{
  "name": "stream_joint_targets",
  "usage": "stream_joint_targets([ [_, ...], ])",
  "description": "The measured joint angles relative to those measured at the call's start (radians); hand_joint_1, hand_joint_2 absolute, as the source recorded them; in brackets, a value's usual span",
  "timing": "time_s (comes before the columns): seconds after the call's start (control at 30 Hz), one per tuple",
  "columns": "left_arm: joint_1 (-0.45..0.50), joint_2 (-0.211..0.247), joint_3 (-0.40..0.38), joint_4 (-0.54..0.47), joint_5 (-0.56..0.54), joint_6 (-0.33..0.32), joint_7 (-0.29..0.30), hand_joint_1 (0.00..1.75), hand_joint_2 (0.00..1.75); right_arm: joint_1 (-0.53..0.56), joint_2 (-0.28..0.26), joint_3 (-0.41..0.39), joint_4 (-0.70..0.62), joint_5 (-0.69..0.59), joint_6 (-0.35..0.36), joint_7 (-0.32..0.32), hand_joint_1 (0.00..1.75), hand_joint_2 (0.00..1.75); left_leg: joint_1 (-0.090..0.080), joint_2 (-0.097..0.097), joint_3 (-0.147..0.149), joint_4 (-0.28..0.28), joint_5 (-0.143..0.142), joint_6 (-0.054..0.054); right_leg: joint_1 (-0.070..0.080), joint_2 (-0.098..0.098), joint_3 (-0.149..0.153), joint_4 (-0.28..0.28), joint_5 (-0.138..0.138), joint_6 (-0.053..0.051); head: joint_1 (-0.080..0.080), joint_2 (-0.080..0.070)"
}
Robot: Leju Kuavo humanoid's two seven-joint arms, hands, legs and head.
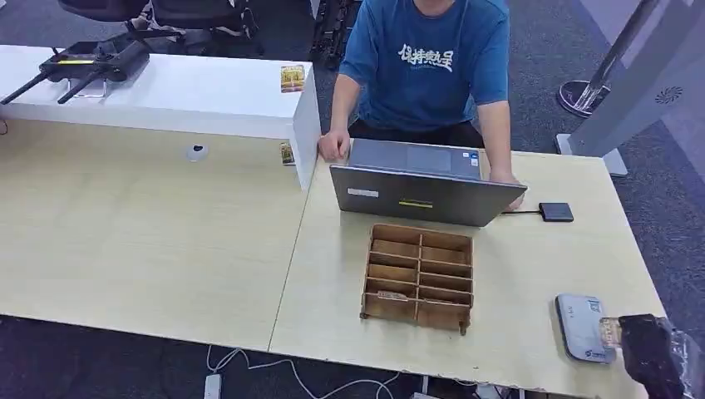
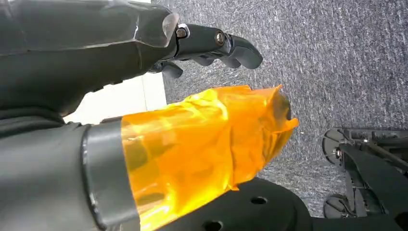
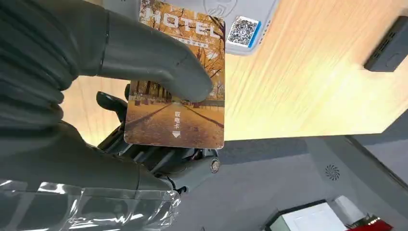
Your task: Pass the card to the sensor for recognition and then transmit it.
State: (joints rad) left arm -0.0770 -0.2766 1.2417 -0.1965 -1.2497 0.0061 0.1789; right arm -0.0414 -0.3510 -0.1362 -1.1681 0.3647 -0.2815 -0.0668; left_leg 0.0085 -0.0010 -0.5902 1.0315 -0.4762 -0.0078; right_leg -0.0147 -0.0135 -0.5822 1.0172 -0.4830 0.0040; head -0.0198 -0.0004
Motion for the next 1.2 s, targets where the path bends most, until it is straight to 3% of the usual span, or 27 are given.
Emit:
stream_joint_targets([
  [1.0,0.0,0.0,0.0,0.0,-0.002,0.0,0.0,0.0,0.0,-0.006,0.006,0.006,0.018,0.002,0.004,0.005,1.75,1.75,0.0,0.0,0.0,0.0,0.0,0.0,0.0,0.0,0.0,0.0,0.0,0.0,0.0,0.0],
  [1.2,-0.003,0.0,0.0,0.0,-0.016,-0.003,0.008,0.0,0.0,-0.07,0.053,0.021,0.114,0.037,-0.002,0.007,1.75,1.75,0.0,0.002,0.002,0.0,0.0,0.0,0.0,0.002,0.001,0.0,0.0,0.0,0.0,0.0],
])
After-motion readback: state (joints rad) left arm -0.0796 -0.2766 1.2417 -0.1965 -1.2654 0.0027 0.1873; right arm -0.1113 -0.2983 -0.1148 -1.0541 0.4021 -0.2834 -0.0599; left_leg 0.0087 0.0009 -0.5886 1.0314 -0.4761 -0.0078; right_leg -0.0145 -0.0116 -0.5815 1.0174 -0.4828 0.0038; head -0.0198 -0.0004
